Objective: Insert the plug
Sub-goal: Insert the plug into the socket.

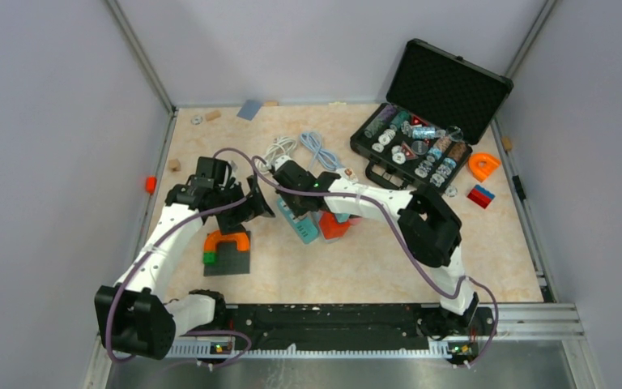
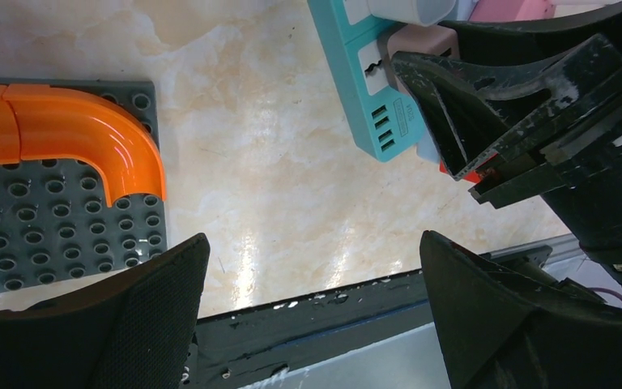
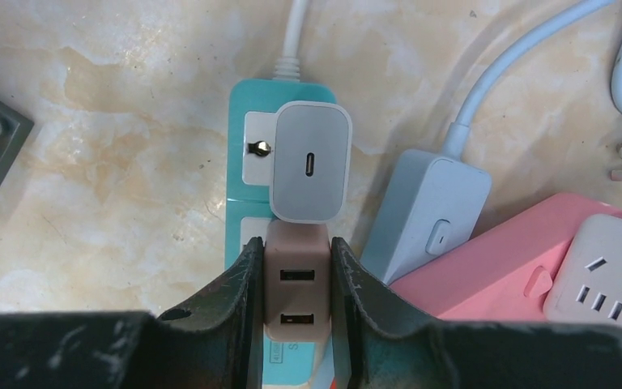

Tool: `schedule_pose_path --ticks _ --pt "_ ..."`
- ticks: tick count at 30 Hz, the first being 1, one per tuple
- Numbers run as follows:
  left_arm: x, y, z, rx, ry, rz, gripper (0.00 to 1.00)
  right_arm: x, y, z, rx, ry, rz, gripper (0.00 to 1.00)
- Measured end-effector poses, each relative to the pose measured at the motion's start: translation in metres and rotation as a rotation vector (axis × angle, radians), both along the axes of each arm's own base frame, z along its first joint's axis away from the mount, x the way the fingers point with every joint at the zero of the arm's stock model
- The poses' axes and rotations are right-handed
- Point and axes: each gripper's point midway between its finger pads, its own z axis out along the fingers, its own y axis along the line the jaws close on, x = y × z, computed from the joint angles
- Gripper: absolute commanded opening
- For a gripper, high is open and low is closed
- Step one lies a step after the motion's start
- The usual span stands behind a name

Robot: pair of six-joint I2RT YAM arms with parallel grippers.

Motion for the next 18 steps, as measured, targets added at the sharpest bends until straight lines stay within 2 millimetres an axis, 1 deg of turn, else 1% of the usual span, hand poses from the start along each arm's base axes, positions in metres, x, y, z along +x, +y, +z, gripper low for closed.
schedule_pose_path --ticks 2,3,4,5,6,7,9,11,15,18 --pt "0.003 0.001 0.003 0.004 -0.013 0.0 0.99 0.0 0.002 0.008 0.018 -0.004 0.01 0.56" --pt "0.005 0.001 0.005 0.007 -0.023 0.002 0.99 -0.002 0.002 0.009 0.013 0.007 0.019 0.66" --pt "0.007 0.001 0.008 0.01 -0.032 0.002 0.99 -0.008 -0.003 0.004 -0.006 0.034 0.026 0.73" --pt "0.01 0.002 0.011 0.013 -0.045 0.005 0.99 -0.016 -0.012 -0.004 -0.046 0.075 0.031 0.78" --pt "0.013 0.003 0.013 0.015 -0.058 0.007 0.99 -0.018 -0.012 -0.002 -0.046 0.094 0.042 0.85" --pt "0.016 0.004 0.017 0.017 -0.074 0.01 0.99 -0.019 -0.012 0.004 -0.05 0.101 0.048 0.89" --pt "0.025 0.005 0.024 0.018 -0.109 0.015 0.99 -0.021 -0.012 0.016 -0.056 0.122 0.056 0.9" --pt "0.036 0.002 0.036 -0.009 -0.154 0.014 0.99 -0.014 -0.012 0.035 -0.062 0.114 0.047 0.91" --pt "0.068 -0.003 0.075 -0.074 -0.336 0.011 0.99 0.016 -0.017 0.078 -0.012 0.08 -0.002 0.92" --pt "0.086 -0.006 0.101 -0.122 -0.463 0.004 0.99 0.033 -0.017 0.099 0.065 0.056 -0.03 0.93"
